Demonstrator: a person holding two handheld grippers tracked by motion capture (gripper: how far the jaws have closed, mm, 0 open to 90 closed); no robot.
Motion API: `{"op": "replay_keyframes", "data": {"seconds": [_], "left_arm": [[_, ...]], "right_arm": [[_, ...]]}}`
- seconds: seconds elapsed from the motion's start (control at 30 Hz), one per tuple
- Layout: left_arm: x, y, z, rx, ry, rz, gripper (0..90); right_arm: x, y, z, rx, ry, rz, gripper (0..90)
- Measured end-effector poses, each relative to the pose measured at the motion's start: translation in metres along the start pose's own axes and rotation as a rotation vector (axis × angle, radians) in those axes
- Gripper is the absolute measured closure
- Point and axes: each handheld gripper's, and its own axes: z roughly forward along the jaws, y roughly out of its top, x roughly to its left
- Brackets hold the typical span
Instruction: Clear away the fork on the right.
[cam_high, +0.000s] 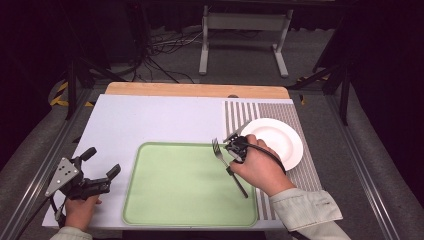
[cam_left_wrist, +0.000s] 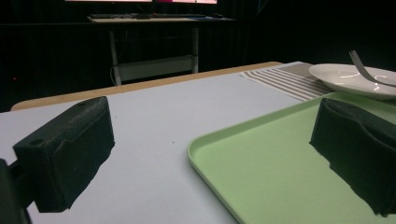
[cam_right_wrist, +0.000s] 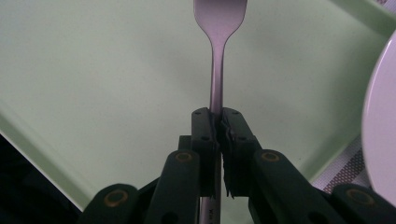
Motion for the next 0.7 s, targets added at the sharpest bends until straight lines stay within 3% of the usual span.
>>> {"op": "replay_keyframes", "data": {"seconds": [0.37,0.7], "left_arm": [[0.0,0.0,0.0,-0.001,0.0,0.001,0.3],[0.0,0.0,0.0,-0.004,0.002,0.0,0.4]], "right_arm": [[-0.003,0.001,0.018,0.074,0.01,0.058,85.1],[-0.005,0.0,0.032,0.102,0.027,0.078,85.0]]}}
